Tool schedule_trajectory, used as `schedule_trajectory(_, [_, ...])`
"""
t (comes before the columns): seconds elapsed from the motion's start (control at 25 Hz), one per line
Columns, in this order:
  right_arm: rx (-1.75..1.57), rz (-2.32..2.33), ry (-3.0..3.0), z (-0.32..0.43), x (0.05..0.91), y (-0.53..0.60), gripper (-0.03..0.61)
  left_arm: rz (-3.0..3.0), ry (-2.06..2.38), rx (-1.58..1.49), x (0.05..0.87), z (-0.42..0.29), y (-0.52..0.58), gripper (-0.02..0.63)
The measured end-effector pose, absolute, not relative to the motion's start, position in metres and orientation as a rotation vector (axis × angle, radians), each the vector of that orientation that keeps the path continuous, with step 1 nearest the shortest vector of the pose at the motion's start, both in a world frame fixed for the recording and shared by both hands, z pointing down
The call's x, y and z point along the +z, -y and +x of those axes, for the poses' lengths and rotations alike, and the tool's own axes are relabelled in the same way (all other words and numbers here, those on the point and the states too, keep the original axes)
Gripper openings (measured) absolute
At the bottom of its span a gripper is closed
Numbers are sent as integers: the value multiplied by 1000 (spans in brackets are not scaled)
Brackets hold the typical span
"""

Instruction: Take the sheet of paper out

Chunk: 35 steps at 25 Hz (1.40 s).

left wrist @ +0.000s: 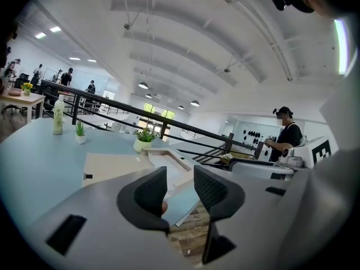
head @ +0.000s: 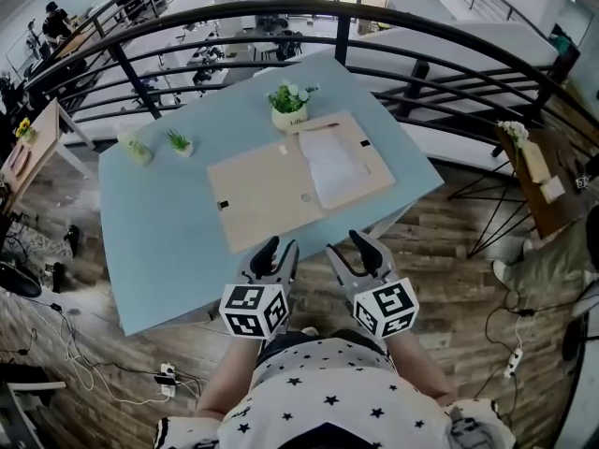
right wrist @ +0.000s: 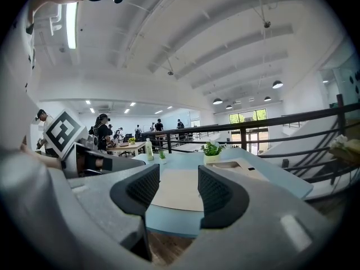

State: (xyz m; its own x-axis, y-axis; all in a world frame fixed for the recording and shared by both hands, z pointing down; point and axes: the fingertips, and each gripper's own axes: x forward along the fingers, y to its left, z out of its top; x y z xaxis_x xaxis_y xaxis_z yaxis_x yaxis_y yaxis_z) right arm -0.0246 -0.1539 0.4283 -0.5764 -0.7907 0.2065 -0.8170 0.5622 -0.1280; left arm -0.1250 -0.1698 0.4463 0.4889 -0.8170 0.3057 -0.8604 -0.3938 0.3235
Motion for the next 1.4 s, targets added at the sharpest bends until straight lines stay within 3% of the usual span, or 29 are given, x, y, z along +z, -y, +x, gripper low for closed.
schedule_trajectory(0.48, [406,1417,2588,-1,455,181,201,2268,1311,161,474,-108,246,143])
schedule_trajectory(1.4, [433,1286,2633,25,455,369,201,2131,1242,339,552,-63,427,135])
